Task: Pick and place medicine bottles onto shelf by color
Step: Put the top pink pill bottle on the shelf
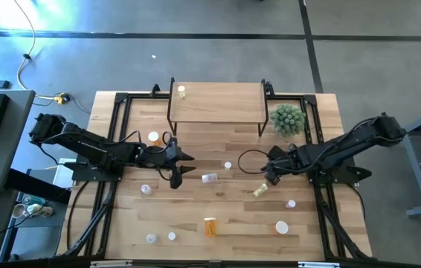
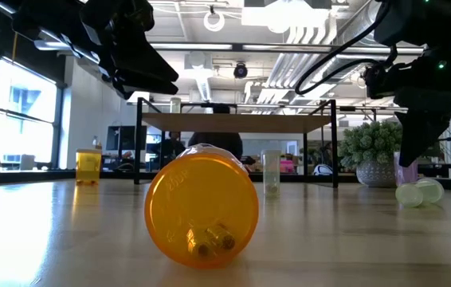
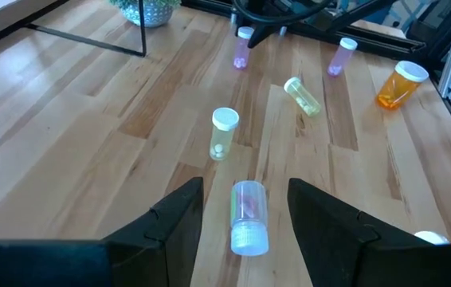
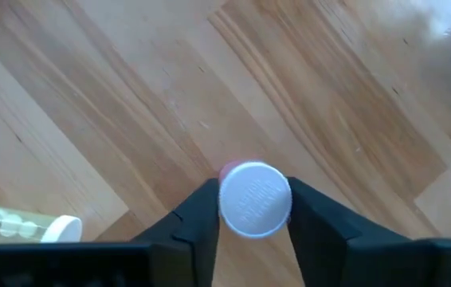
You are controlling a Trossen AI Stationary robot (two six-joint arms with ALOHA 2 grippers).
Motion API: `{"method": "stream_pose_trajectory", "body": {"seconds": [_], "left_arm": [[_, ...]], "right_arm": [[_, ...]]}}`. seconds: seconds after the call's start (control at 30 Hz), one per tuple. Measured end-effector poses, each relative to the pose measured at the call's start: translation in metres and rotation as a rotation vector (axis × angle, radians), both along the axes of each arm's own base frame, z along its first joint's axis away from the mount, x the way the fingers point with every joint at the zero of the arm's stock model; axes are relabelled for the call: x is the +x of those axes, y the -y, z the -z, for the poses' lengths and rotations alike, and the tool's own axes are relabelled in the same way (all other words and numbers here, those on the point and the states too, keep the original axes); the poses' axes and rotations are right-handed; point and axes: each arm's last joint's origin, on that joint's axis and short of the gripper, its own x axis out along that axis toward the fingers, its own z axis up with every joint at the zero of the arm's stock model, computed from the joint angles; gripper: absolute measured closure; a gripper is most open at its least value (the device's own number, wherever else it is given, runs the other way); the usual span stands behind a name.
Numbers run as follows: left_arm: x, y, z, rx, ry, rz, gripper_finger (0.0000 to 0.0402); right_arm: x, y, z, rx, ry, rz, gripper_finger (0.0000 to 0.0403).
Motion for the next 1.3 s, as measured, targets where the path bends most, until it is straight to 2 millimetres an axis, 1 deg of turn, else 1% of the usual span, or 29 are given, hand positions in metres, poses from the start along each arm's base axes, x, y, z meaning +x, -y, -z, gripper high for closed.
{"method": "stream_pose_trajectory", "body": {"seconds": [0.13, 0.27, 0.37, 0.47, 0.57, 0.67, 0.77, 0.9, 1.03, 1.13, 1.3], "left_arm": [[0.0, 0.0, 0.0, 0.0, 0.0, 0.0, 0.0227], [0.0, 0.0, 0.0, 0.0, 0.0, 0.0, 0.0227], [0.0, 0.0, 0.0, 0.0, 0.0, 0.0, 0.0227], [0.0, 0.0, 0.0, 0.0, 0.0, 0.0, 0.0227], [0.0, 0.0, 0.0, 0.0, 0.0, 0.0, 0.0227], [0.0, 0.0, 0.0, 0.0, 0.0, 0.0, 0.0227], [0.0, 0.0, 0.0, 0.0, 0.0, 0.0, 0.0227], [0.0, 0.0, 0.0, 0.0, 0.0, 0.0, 0.0227], [0.0, 0.0, 0.0, 0.0, 0.0, 0.0, 0.0227], [0.0, 0.0, 0.0, 0.0, 0.0, 0.0, 0.0227], [0.0, 0.0, 0.0, 0.0, 0.0, 0.0, 0.0227]], "right_arm": [[0.0, 0.0, 0.0, -0.003, -0.001, -0.003, 0.0304], [0.0, 0.0, -0.001, 0.006, -0.001, -0.005, 0.0297], [0.005, -0.002, -0.008, 0.028, 0.024, -0.008, 0.0293], [0.013, -0.004, -0.02, 0.035, 0.063, -0.024, 0.0292], [0.022, -0.005, -0.036, 0.042, 0.116, -0.039, 0.0292], [0.033, -0.003, -0.055, 0.042, 0.185, -0.058, 0.0292], [0.045, 0.004, -0.079, 0.021, 0.27, -0.097, 0.0291], [0.058, 0.021, -0.115, -0.074, 0.367, -0.119, 0.0291], [0.064, 0.047, -0.152, -0.196, 0.43, -0.115, 0.0291], [0.063, 0.069, -0.181, -0.272, 0.473, -0.094, 0.0291], [0.058, 0.109, -0.218, -0.382, 0.497, -0.004, 0.0291]]}}
